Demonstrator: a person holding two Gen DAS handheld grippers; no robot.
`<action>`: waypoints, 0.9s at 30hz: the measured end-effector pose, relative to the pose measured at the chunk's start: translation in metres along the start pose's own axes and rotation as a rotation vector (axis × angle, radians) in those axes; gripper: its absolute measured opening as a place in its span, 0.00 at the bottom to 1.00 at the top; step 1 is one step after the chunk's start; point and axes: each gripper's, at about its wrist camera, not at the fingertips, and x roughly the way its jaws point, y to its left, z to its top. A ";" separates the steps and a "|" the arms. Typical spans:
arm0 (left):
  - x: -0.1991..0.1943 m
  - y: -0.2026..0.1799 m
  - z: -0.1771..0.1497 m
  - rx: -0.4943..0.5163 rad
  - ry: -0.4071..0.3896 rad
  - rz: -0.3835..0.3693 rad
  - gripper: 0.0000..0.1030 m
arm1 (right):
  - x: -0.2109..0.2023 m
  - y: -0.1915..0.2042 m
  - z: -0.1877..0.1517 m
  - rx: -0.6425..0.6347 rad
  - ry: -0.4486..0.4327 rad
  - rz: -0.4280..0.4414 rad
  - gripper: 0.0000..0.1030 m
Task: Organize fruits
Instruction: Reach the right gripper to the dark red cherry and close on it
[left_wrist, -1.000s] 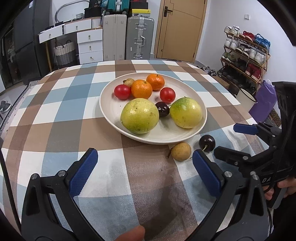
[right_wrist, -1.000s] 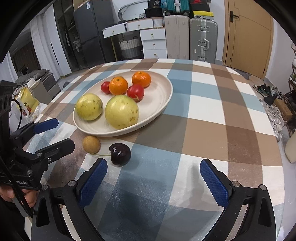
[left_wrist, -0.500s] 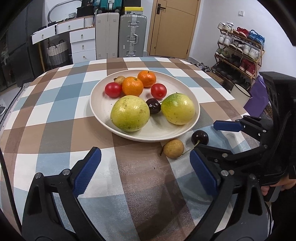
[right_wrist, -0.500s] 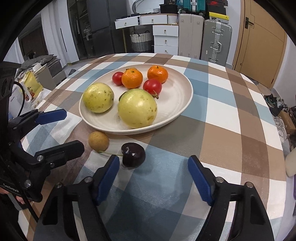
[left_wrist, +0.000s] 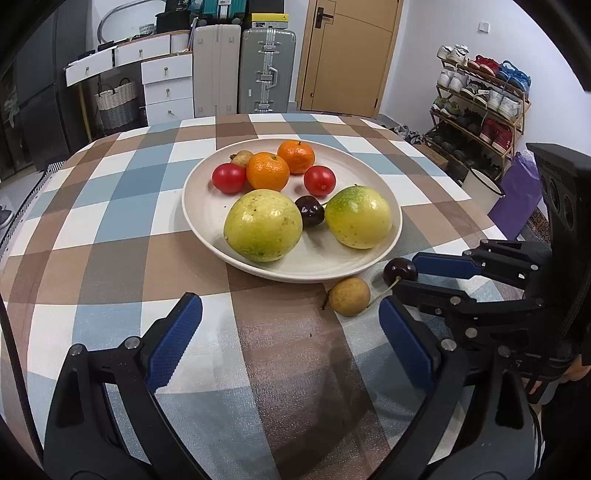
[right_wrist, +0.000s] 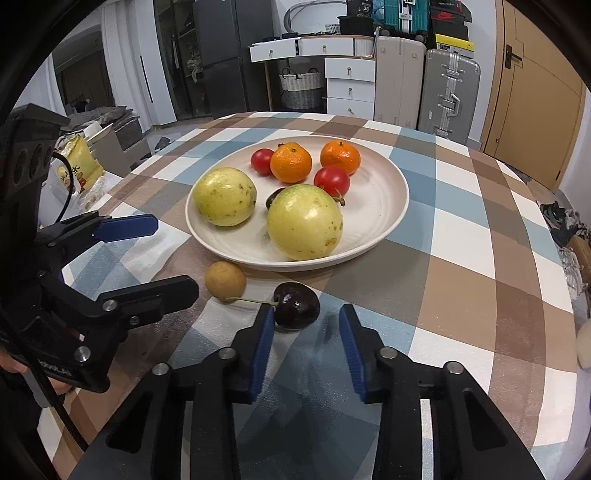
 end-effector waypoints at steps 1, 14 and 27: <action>0.000 0.000 0.000 0.000 0.000 0.000 0.94 | 0.000 0.001 0.000 -0.002 -0.001 0.004 0.29; 0.002 0.002 0.000 -0.004 0.011 -0.008 0.94 | -0.008 -0.003 -0.002 0.008 -0.032 0.041 0.24; 0.002 0.002 0.000 -0.005 0.011 -0.009 0.94 | 0.011 0.003 0.009 -0.039 0.019 0.049 0.33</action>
